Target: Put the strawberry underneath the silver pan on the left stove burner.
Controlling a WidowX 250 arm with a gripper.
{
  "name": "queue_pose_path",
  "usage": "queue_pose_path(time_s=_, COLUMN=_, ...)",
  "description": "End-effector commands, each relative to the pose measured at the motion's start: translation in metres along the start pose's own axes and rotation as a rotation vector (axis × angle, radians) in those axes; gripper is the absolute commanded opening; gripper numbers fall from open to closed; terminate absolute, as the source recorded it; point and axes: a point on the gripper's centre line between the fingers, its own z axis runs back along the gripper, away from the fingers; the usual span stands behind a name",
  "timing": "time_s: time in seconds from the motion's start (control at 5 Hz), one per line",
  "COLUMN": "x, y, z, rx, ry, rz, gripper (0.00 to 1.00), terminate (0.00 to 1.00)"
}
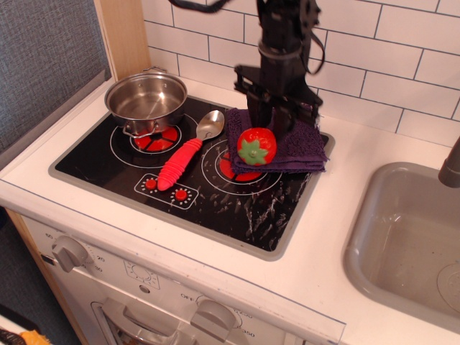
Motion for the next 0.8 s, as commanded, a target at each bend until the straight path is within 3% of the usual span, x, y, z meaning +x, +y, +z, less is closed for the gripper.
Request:
queue_pose_path(time_s=0.0, x=0.016, y=0.02, z=0.043, rx=-0.033, ry=-0.132, rz=0.05, gripper=1.0, terminate=0.0)
queue_pose_path(time_s=0.6, x=-0.009, y=-0.001, z=0.03, rx=-0.034, ry=-0.085, rz=-0.021, gripper=1.0, terminate=0.0)
